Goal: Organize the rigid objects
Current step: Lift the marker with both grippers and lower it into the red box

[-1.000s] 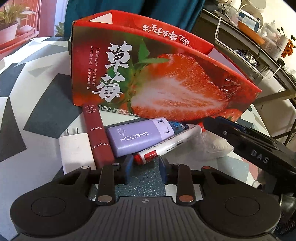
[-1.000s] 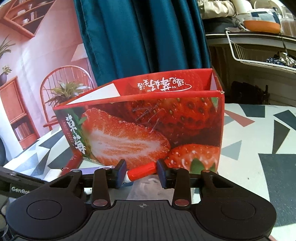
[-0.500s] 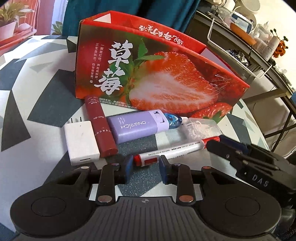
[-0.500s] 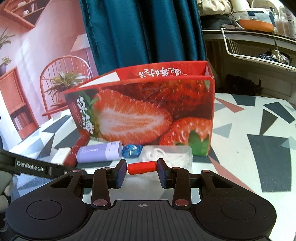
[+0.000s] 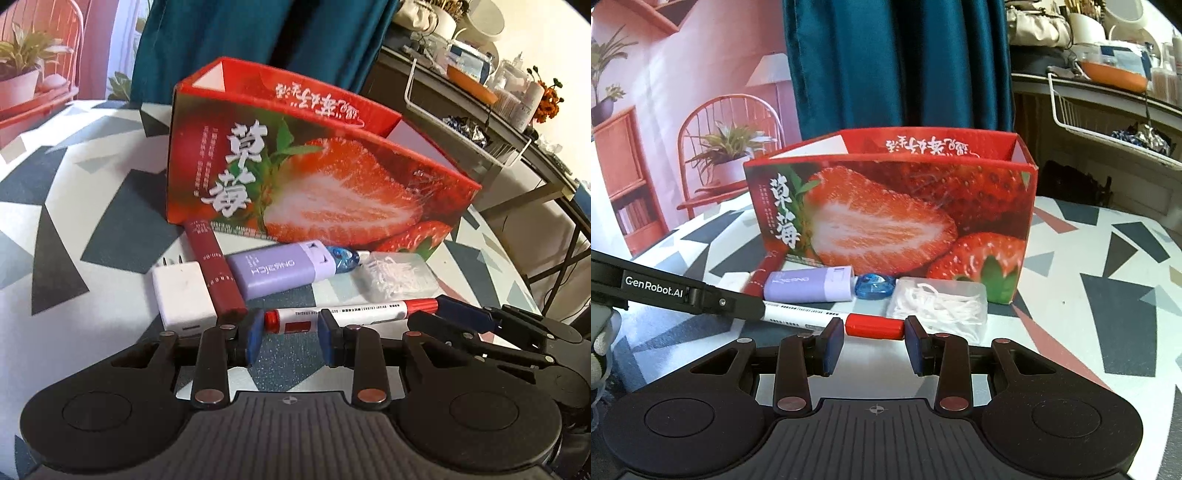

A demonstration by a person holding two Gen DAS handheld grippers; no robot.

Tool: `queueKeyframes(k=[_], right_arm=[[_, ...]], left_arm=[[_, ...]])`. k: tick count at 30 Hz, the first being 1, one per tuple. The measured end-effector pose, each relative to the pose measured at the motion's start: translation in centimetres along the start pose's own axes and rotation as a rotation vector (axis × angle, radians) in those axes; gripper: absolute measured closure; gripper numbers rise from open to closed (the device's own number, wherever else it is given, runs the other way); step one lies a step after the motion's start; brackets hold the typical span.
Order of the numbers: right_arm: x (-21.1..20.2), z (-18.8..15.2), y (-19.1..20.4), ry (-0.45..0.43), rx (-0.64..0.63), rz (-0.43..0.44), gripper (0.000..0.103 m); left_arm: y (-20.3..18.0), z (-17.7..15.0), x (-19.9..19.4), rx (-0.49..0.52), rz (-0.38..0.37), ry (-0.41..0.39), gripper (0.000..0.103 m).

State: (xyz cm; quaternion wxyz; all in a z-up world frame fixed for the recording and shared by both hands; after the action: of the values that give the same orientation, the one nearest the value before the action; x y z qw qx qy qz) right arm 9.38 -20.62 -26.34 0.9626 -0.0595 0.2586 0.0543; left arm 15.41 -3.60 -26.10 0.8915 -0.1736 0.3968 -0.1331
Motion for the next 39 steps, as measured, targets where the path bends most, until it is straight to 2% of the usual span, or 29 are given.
queueKeyframes(k=[10,15,27,31,39], right_arm=[[-1.1,1.0,0.6,-0.026,-0.027,-0.020,0.069],[-1.7,2.1,0.9,-0.060,-0.068,-0.043,0.069],[-2.0,8.1,1.2,-0.206,-0.228,-0.151,0.070],[-1.4,9.9,0.7,-0.230,-0.233,-0.166,0.070],[1.2,12.7,-1.2,-0.224,-0.224,-0.173,0.070]], left_arm=[[-0.3,0.4,-1.5,0.012,-0.022,-0.054,0.070],[-0.9,1.5,-2.6,0.038,-0.034,-0.120,0.070],[-2.3,5.8,-5.0,0.040,-0.059,-0.266,0.070],[-3.1,7.5,-5.3,0.042,-0.060,-0.311,0.070],[-3.8,11.7,-3.1,0.032,-0.071,-0.288,0.070]])
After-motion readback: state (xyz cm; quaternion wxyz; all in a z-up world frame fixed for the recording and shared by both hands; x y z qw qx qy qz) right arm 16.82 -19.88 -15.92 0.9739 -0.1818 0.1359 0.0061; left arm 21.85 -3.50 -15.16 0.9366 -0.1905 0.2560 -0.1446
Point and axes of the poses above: each gripper's, at about its wrist camera, not at the fingertips, and x roughly the way its jaws point, y to its left, z to its top, the point moved 3 cm from there along x, roughly the way its jaws point, and after that the axes turned 12 degrees about -x, right-handed, at the moved point
